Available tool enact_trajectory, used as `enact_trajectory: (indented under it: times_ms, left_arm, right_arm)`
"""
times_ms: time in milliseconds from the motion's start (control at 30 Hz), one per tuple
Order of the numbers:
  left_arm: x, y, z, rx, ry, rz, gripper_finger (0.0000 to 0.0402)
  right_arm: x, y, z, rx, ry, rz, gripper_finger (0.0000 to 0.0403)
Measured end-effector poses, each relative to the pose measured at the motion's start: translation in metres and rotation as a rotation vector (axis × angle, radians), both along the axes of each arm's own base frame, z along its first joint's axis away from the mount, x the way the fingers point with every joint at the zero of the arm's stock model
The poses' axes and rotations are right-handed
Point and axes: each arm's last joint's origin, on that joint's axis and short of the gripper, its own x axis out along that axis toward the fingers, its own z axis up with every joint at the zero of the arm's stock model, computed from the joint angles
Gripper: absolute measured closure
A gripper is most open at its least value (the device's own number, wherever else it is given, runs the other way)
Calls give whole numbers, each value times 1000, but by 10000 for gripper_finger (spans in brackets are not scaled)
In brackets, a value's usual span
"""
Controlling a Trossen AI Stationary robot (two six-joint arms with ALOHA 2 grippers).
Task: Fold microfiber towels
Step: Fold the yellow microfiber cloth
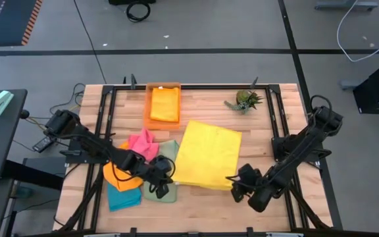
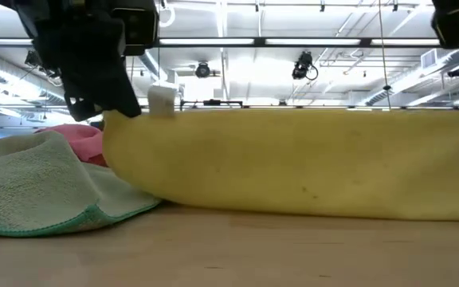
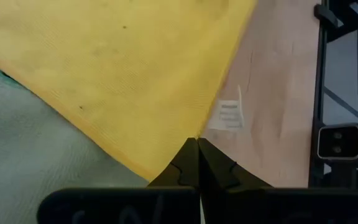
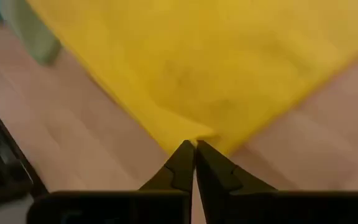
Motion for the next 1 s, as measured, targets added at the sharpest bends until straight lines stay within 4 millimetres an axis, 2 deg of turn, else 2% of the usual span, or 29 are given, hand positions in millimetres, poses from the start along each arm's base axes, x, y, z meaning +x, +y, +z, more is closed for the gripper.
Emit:
enact_trajectory:
  times_ms: [100, 233, 400, 500, 667, 900, 1000]
  left_arm:
    - [1, 2, 0, 2, 3, 7, 401]
    - [2, 4, 0, 8, 1, 9, 400]
    - [3, 6, 0, 20, -2, 2, 400]
    - [3, 7, 0, 19, -3, 5, 400]
    - [4, 8, 0, 20, -3, 10, 399]
    - [4, 10, 0, 21, -3, 13, 398]
    - [4, 9, 0, 21, -3, 12, 397]
  right_arm:
    - [-4, 2, 3, 37, 53, 73, 357]
    - [-7, 0, 14, 29, 61, 217, 292]
    - [-12, 3, 20, -253, 29, 626, 204]
    - [-12, 11, 16, -432, 0, 836, 172]
    - [-18, 35, 1, -643, -50, 1092, 151]
    - [-17, 41, -18, -831, -33, 1041, 154]
    - [-11, 42, -25, -846, -31, 1033, 155]
